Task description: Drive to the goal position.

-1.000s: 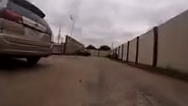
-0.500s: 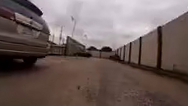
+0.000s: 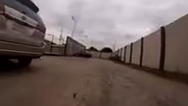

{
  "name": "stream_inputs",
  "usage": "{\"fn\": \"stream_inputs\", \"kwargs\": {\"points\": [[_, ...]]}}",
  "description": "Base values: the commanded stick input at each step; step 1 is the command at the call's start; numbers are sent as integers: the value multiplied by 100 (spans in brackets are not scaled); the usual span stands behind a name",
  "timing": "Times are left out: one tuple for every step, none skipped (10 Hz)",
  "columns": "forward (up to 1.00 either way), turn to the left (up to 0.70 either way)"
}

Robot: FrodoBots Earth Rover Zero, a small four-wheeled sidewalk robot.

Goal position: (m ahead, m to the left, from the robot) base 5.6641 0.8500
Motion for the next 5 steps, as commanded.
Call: {"fn": "stream_inputs", "kwargs": {"points": [[70, 0], [70, 0], [70, 0], [70, -14], [70, -35]]}}
